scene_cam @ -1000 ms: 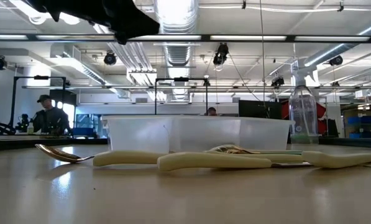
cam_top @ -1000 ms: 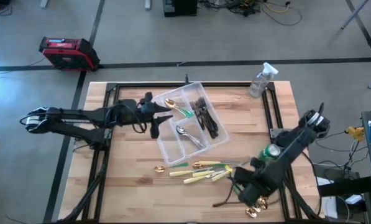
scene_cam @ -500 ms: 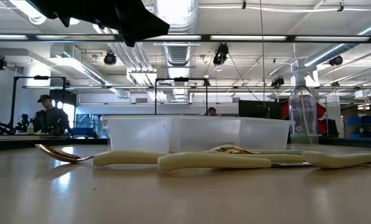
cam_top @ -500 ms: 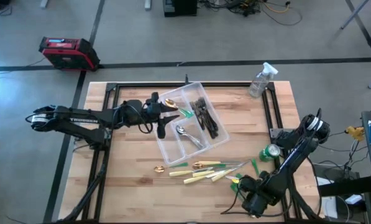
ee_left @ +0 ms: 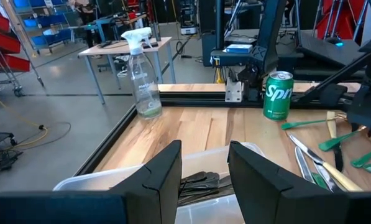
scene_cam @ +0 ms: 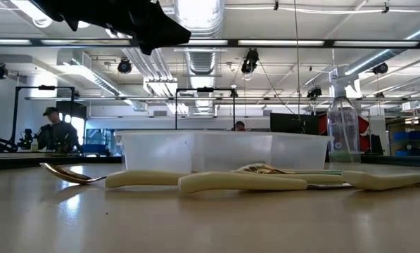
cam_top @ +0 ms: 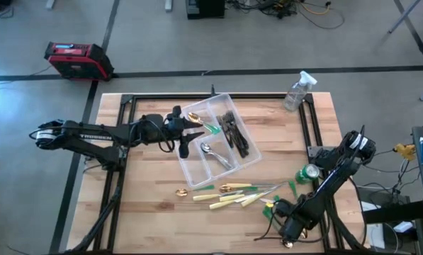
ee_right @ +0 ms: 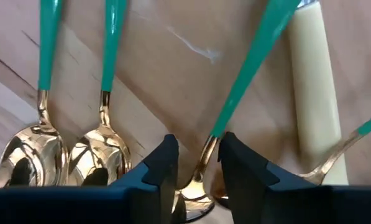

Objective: Sort silverware
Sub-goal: Put the gold spoon into the transparent silverware tray

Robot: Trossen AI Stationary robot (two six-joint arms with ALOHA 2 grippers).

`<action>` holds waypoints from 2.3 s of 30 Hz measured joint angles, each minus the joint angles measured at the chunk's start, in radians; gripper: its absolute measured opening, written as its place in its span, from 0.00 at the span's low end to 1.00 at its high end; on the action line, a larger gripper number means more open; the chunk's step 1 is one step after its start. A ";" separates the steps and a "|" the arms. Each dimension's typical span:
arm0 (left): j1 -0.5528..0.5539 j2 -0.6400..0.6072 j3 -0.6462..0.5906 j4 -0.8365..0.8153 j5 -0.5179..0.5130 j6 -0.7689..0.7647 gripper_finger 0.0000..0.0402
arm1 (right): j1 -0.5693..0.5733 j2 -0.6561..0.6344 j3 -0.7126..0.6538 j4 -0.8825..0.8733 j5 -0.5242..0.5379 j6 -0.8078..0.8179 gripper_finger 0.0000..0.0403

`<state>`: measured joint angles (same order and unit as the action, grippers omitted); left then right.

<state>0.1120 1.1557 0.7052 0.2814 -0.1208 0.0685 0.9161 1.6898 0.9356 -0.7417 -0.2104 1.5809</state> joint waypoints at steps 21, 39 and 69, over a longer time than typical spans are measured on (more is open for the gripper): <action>0.000 -0.010 -0.002 0.098 0.006 0.052 0.30 | -0.052 -0.118 0.136 -0.190 0.221 -0.193 0.00; 0.003 -0.011 -0.068 0.138 0.109 0.027 0.30 | -0.517 -0.227 0.144 0.058 1.008 -0.755 0.00; 0.089 0.198 -0.106 0.490 0.443 -0.226 0.53 | -0.830 -0.180 0.172 1.135 0.523 -2.024 0.00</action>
<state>0.2007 1.3542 0.5991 0.7711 0.3220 -0.1575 0.0866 1.5100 1.1076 0.3928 0.3123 -0.4434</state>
